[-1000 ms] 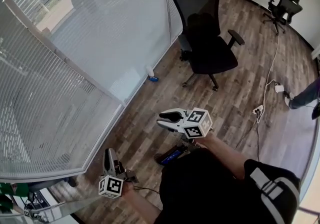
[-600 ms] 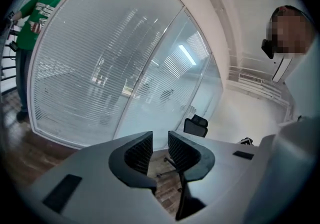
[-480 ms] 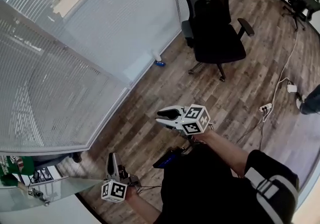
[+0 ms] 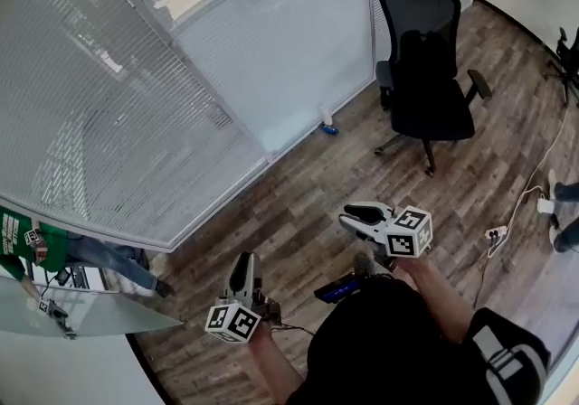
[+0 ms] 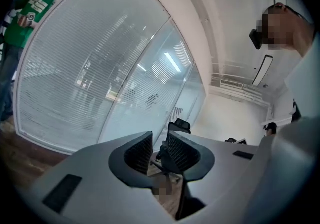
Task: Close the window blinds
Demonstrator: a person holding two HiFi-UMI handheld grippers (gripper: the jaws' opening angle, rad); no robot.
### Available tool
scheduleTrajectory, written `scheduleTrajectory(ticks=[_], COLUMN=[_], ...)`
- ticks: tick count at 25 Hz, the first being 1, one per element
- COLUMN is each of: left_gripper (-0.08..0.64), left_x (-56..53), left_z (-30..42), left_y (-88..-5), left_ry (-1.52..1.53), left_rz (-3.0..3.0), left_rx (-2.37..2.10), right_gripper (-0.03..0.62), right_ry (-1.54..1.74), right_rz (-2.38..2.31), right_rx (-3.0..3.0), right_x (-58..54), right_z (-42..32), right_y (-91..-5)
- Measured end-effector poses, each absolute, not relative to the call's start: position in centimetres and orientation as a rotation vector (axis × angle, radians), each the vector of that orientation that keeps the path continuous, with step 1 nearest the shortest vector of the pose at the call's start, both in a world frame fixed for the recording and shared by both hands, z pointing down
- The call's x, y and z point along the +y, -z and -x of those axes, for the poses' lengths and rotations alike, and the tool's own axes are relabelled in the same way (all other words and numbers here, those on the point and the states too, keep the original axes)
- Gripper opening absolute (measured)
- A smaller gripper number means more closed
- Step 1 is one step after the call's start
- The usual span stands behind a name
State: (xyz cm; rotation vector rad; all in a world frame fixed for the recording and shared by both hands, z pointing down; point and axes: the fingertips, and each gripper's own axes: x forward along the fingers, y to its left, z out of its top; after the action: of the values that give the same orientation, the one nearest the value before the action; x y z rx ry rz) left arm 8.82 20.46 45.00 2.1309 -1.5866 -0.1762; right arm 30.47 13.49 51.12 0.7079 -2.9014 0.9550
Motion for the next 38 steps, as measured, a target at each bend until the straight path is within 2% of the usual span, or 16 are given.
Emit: scheduleTrajectory(ticks=[10,19,30,38], left_gripper=[0.109,0.109,0.109,0.109], left_x=[27.8,30.6,35.1,37.1], left_z=[-13.1,-9.9,-21.5,-24.5], left_y=[-50.0,-46.5,-46.1,-45.2], left_ry=[0.314,0.349,0.219,0.118], left_rz=[-2.11,-2.033,-1.976,-1.938], left_rx=[-1.426,-1.683,-1.752,-1.795], right_gripper=[0.124,0.124,0.124,0.124], right_ry=[-0.94,-0.886,-1.016,-1.077], right_rz=[-0.887,-0.627,-0.527,-0.409], right_rx=[-2.783,-2.941,-2.913,-2.924], right_x=[23.7,22.2,23.1,24.1], right_z=[-37.9,-34.0,-45.1,-45.5], right_y=[-52.4,-48.7,-52.4,-53.2])
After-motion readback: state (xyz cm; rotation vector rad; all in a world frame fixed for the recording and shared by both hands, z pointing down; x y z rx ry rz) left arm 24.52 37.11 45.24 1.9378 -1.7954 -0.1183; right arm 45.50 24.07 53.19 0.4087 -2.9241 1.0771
